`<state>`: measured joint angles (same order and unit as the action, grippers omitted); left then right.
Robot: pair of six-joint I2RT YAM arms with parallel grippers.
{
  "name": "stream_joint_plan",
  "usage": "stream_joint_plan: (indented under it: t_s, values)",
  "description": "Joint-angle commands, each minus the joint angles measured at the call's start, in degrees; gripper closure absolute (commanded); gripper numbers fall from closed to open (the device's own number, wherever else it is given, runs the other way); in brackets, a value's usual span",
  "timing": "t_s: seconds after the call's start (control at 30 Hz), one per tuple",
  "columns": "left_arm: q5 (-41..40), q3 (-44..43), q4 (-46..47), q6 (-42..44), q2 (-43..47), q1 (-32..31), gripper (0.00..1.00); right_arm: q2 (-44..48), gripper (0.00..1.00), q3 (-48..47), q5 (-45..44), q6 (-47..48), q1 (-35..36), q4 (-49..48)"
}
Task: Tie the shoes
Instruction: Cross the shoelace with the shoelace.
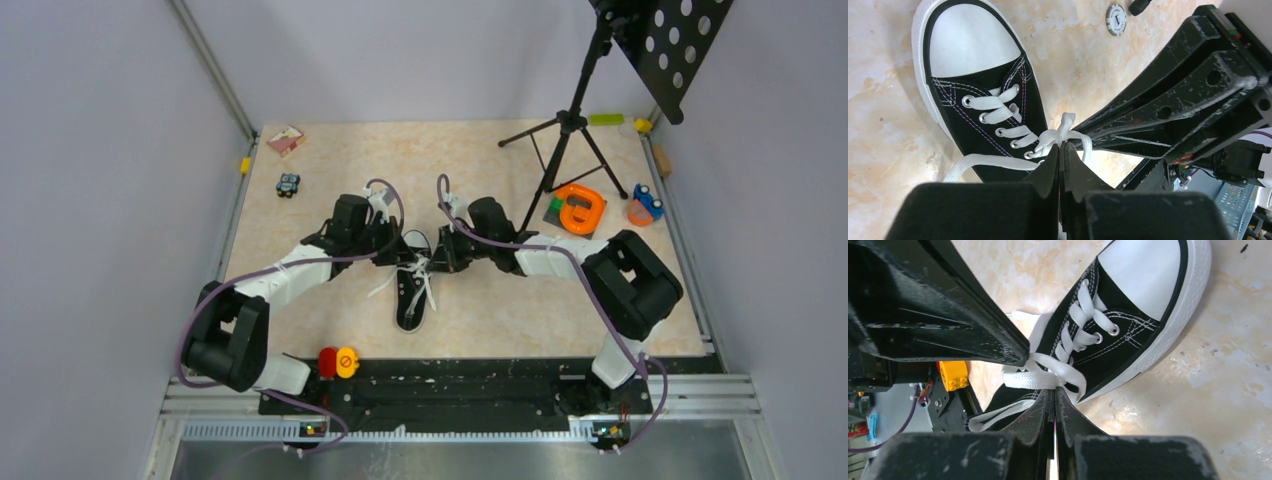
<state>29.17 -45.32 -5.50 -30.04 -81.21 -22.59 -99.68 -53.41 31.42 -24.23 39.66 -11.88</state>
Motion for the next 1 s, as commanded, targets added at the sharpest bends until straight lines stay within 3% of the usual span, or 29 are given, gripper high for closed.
stream_joint_plan:
  t_s: [0.0,0.13,0.33,0.6,0.77,0.97]
  values:
    - [1.1,-1.3,2.1,0.9,1.5,0.2,1.0,-1.3,1.0,-2.4,-1.6,-0.1,0.7,-2.1]
    - [1.1,-1.4,2.0,1.0,1.4,0.2,1.0,-1.6,1.0,-2.5,-1.8,-0.3,0.7,-1.8]
    - [1.3,-1.1,2.3,1.0,1.8,0.2,1.0,-1.1,0.85,-2.4,-2.6,-0.4,0.7,-1.4]
    - [1.2,-1.1,2.2,1.1,1.9,0.2,1.0,0.1,0.79,-2.2,-3.2,0.0,0.7,-0.3]
    - [1.2,-1.5,1.8,1.6,1.8,0.2,1.0,2.2,0.64,-1.6,-3.3,1.8,0.7,1.8]
    - [1.4,-2.0,1.9,1.6,1.7,0.2,1.0,3.8,0.61,-0.6,-2.4,2.8,0.0,2.1]
